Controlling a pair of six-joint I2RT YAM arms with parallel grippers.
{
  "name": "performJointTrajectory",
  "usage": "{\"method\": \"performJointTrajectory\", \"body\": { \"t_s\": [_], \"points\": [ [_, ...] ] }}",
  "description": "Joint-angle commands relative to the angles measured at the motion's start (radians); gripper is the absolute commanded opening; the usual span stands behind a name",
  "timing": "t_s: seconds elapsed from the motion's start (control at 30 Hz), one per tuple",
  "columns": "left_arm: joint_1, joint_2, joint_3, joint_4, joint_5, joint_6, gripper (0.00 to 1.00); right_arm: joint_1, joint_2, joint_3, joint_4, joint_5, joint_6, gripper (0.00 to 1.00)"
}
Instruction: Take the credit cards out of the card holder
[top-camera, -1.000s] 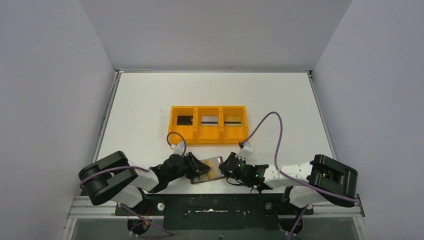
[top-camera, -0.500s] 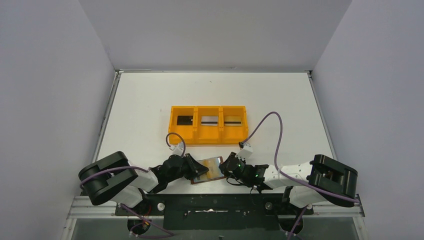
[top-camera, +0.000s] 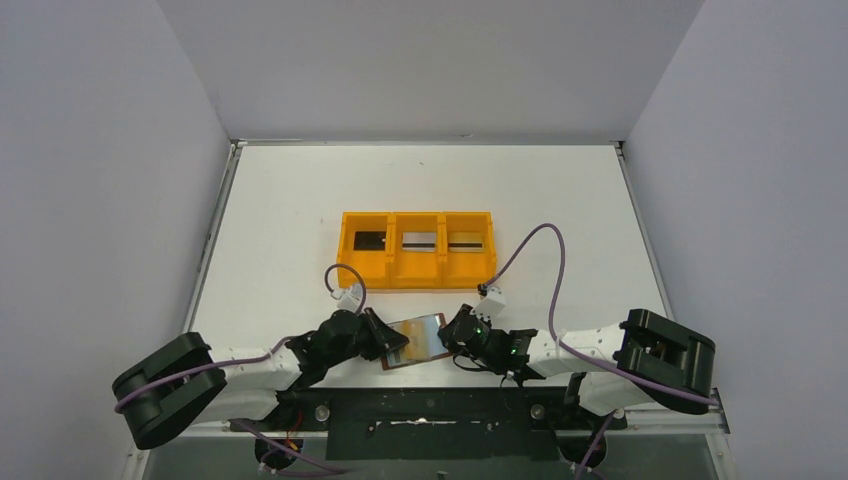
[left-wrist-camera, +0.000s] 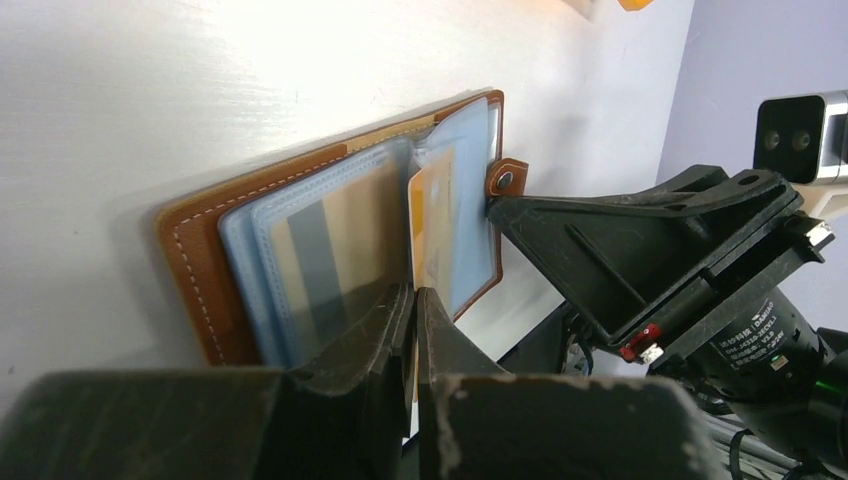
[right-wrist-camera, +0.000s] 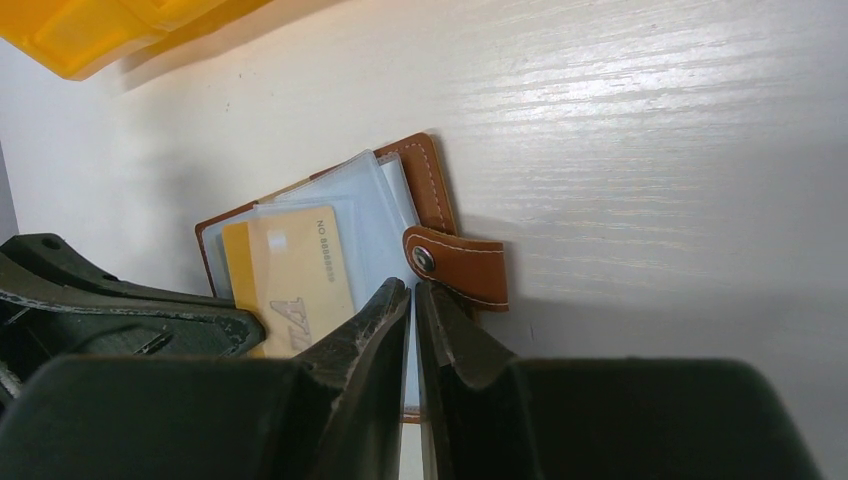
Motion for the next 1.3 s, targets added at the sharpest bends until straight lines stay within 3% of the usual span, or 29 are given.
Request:
{"method": "performJointTrajectory", "body": {
  "t_s": [0.0, 0.2, 0.33, 0.6, 0.77, 0.93, 1.13, 1.27],
  "points": [
    [-0.002, -0.088, 0.026, -0.162, -0.051, 0.074, 0.01, -0.003, 0.000, -0.014, -0.110, 0.001, -0.016, 0.12],
    [-0.001, -0.193, 0.061, -0.319, -0.083, 0.122, 0.00, -0.004, -0.029, 0.005, -0.123, 0.007, -0.043, 0.12],
    [0.001, -0.228, 0.054, -0.334, -0.089, 0.129, 0.00, -0.002, -0.067, 0.046, -0.139, 0.005, -0.105, 0.14],
    [0.002, -0.164, 0.033, -0.240, -0.072, 0.105, 0.00, 0.009, -0.101, 0.120, -0.041, -0.069, -0.264, 0.19],
    [0.002, -0.129, 0.028, -0.170, -0.057, 0.090, 0.00, 0.019, 0.019, 0.195, -0.005, -0.134, -0.304, 0.19],
    [0.008, -0.080, 0.031, -0.081, -0.003, 0.081, 0.00, 0.021, 0.135, 0.261, -0.118, -0.083, -0.244, 0.18],
    [0.018, -0.155, 0.044, -0.225, -0.055, 0.100, 0.00, 0.021, 0.186, 0.280, -0.271, -0.016, -0.165, 0.18],
    [0.039, -0.245, 0.067, -0.360, -0.083, 0.146, 0.01, 0.020, 0.189, 0.257, -0.281, -0.014, -0.141, 0.17]
  ]
}}
